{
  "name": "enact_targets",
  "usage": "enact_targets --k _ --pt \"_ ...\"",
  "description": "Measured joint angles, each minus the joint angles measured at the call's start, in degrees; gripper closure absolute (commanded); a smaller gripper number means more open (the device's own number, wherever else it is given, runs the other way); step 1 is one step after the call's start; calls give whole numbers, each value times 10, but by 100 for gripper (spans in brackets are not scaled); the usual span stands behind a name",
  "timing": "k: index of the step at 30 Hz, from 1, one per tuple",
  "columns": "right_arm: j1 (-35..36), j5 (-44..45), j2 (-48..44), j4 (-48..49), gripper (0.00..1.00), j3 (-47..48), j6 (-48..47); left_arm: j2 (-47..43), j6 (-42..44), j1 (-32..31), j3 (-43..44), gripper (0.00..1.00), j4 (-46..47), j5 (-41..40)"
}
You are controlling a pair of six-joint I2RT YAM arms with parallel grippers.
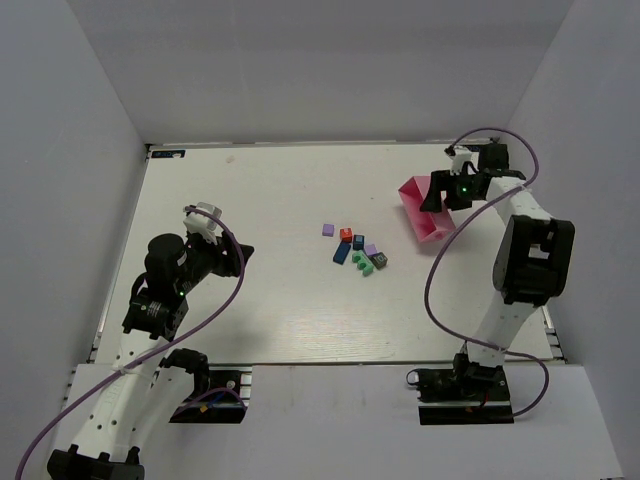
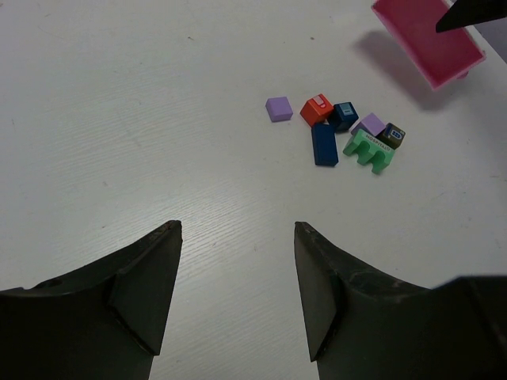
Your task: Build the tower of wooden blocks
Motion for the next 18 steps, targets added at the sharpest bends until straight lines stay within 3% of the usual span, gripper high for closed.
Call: enact_targets --k 10,17,18 --pt "-45 -168 113 -86 100 52 16 -1 2 0 0 31 0 5" --pt "-73 -240 170 -111 67 89 23 0 4 0 0 31 0 6" --pt "-78 -246 174 -115 58 90 23 1 4 0 0 31 0 6"
